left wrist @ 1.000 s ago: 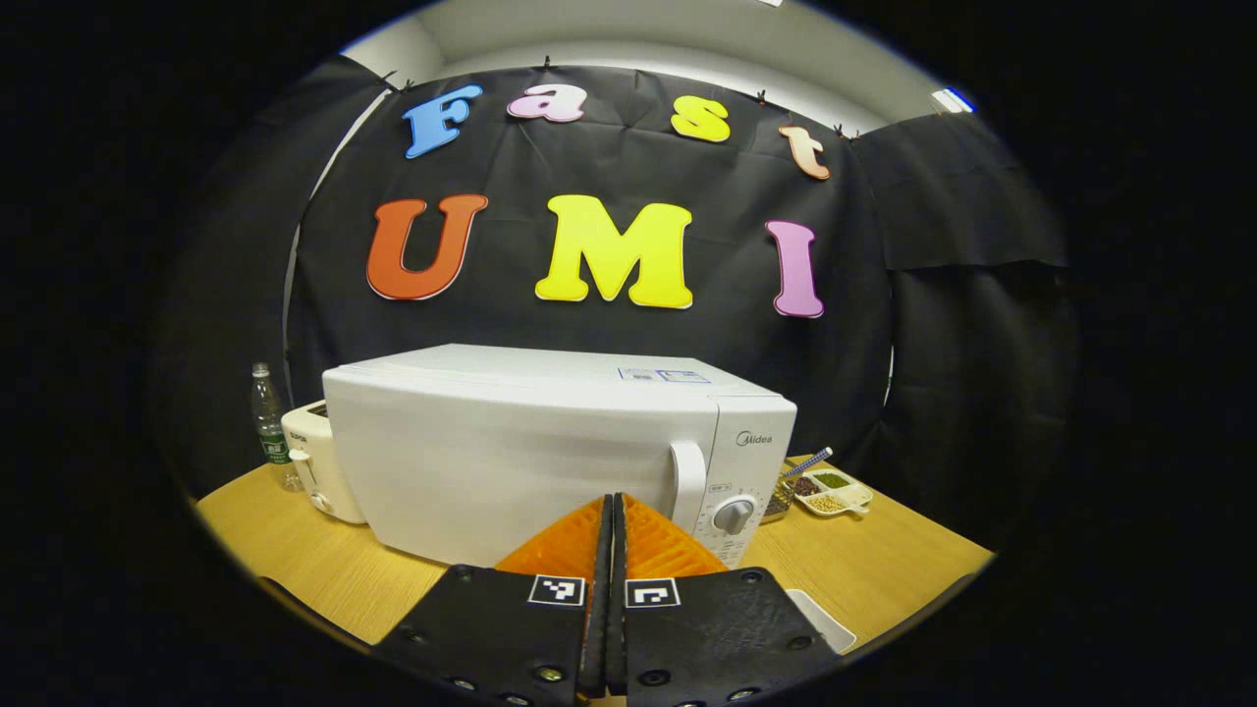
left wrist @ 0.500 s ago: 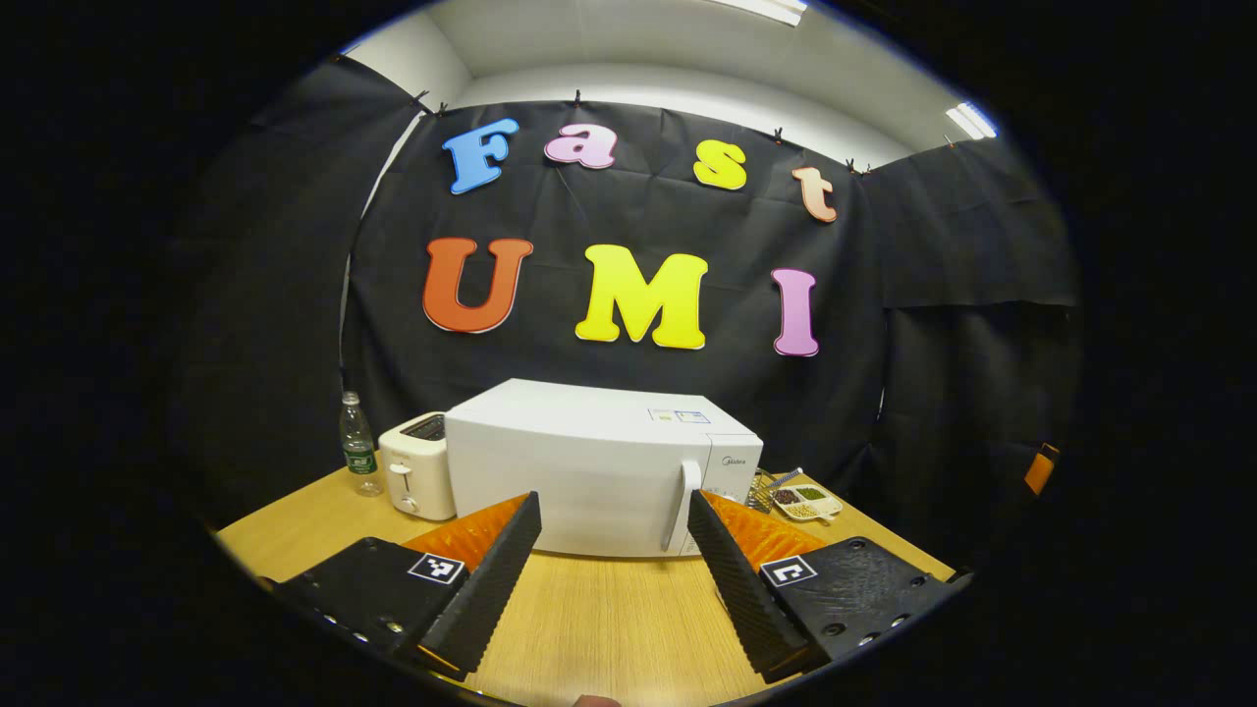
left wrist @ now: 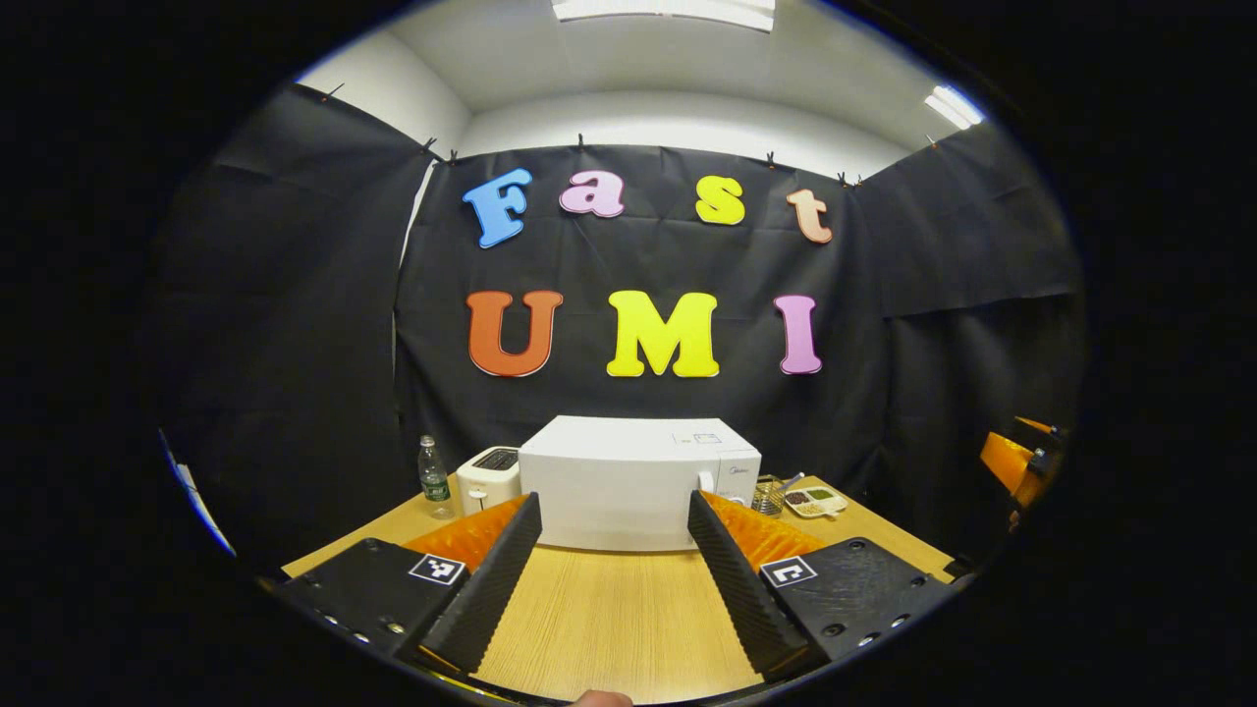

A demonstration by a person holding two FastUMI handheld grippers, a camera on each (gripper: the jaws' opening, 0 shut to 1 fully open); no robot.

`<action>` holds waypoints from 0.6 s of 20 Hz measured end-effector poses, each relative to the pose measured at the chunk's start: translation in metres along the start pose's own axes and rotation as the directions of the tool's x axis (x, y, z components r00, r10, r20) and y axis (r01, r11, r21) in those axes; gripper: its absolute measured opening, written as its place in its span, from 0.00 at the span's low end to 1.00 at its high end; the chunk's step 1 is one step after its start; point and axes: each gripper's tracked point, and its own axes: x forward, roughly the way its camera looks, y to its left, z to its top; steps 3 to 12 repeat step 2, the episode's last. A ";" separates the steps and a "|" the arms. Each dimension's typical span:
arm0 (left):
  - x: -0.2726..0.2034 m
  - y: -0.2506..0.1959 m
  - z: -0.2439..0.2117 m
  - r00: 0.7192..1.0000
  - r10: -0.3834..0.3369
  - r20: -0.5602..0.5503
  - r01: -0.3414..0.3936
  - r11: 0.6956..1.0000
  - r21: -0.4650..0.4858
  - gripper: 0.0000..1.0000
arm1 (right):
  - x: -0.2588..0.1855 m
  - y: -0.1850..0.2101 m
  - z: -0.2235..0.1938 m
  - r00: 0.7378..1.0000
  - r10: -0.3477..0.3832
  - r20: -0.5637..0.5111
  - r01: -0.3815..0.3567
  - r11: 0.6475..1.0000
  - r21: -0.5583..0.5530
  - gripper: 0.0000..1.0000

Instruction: Open the microwave oven with the left hand, put the food in, and close the microwave oven.

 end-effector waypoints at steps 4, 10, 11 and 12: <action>-0.017 0.007 0.010 0.999 0.017 0.028 -0.017 1.000 0.001 0.81 | -0.005 0.005 0.006 1.000 0.003 0.002 -0.003 1.000 -0.005 1.00; -0.017 0.007 0.010 0.999 0.017 0.028 -0.017 1.000 0.001 0.81 | -0.005 0.005 0.006 1.000 0.003 0.002 -0.003 1.000 -0.005 1.00; -0.017 0.007 0.010 0.999 0.017 0.028 -0.017 1.000 0.001 0.81 | -0.005 0.005 0.006 1.000 0.003 0.002 -0.003 1.000 -0.005 1.00; -0.017 0.007 0.010 0.999 0.017 0.028 -0.017 1.000 0.001 0.81 | -0.005 0.005 0.006 1.000 0.003 0.002 -0.003 1.000 -0.005 1.00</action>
